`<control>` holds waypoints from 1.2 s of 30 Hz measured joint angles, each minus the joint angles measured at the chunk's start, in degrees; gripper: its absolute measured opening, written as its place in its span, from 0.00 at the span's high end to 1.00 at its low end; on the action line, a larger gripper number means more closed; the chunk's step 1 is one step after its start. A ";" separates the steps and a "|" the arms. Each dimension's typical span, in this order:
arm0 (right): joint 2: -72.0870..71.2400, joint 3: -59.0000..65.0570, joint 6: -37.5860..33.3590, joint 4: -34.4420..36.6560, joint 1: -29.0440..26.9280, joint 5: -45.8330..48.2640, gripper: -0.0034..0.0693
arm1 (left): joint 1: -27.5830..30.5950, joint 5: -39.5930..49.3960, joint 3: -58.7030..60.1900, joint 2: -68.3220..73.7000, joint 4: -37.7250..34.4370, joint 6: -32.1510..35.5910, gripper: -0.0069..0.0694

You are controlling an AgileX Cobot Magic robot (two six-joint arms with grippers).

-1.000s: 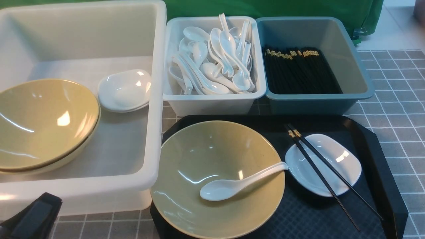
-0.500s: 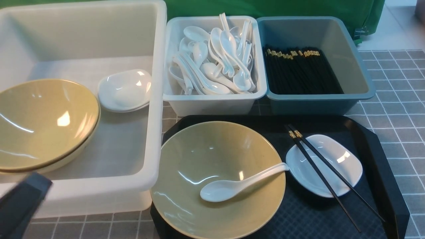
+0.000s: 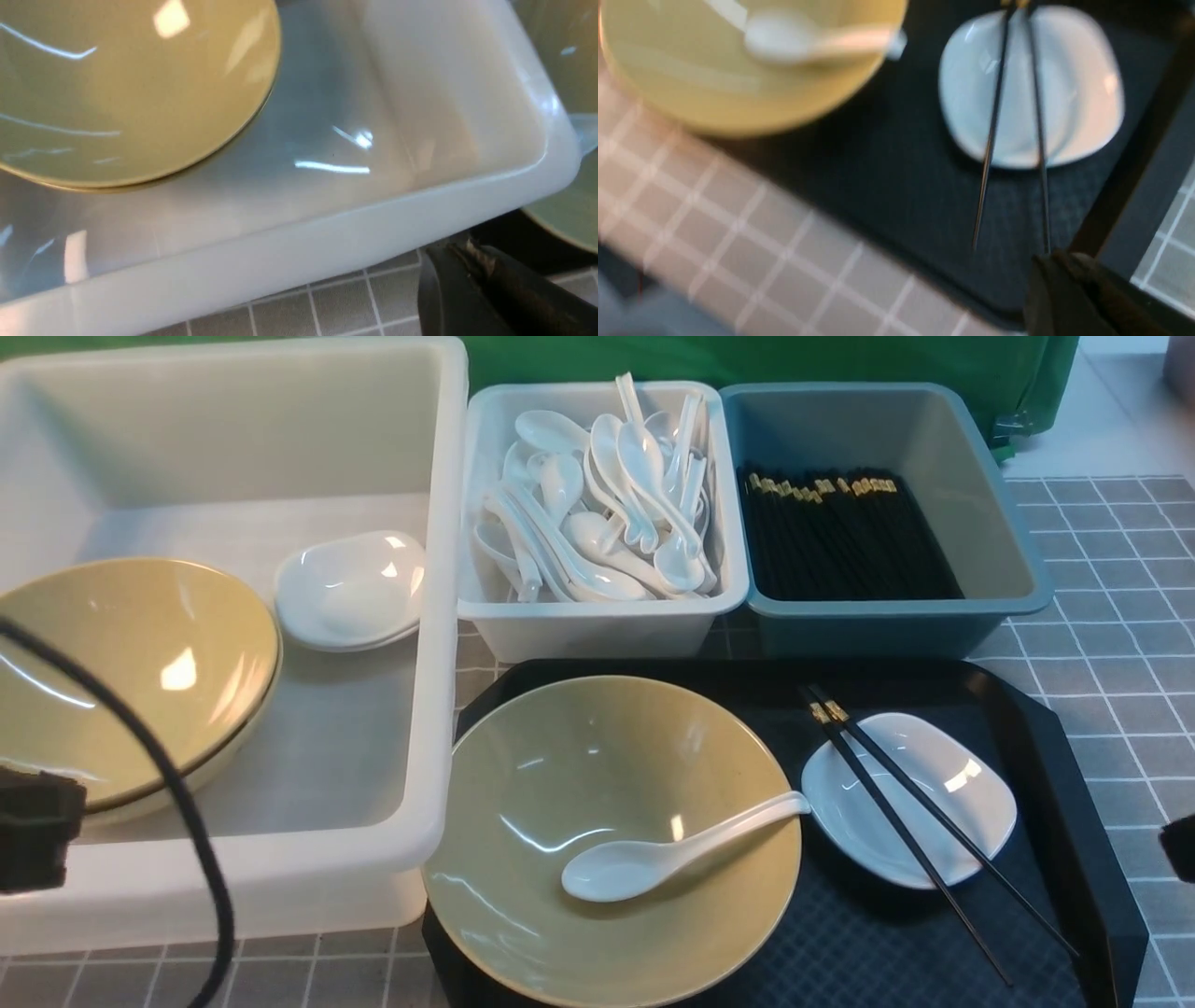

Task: On grey table put chopsticks spoon bowls plates into blue grey white boxes.
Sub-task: 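Move the grippers toward the tableware on the black tray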

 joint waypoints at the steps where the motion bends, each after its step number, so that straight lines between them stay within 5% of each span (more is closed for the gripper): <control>1: 2.59 -1.46 -0.70 -0.32 0.56 0.84 0.91 | -1.31 0.85 -1.21 1.86 0.48 0.45 0.92; 10: 18.76 -7.71 2.93 -11.05 9.09 -4.27 0.90 | -24.82 1.85 -11.25 20.28 2.28 2.59 0.92; 16: 26.13 -10.47 4.55 -11.93 11.51 -8.15 0.85 | -34.99 0.90 -18.84 30.08 5.85 1.47 0.92; 20: 31.30 -12.99 5.81 -12.09 11.78 -9.58 0.68 | -38.91 -0.38 -20.69 32.78 6.22 1.44 0.92; 27: 39.03 -13.90 6.69 -12.20 11.78 -13.30 0.21 | -40.59 -0.82 -21.00 33.11 6.77 1.44 0.92; 30: 41.66 -13.90 7.20 -12.31 11.78 -15.31 0.12 | -40.59 -2.22 -21.00 33.11 7.16 1.44 0.92; 36: 46.66 -14.06 7.35 -12.65 11.78 -20.41 0.12 | -40.59 -6.91 -21.00 33.11 9.17 1.44 0.92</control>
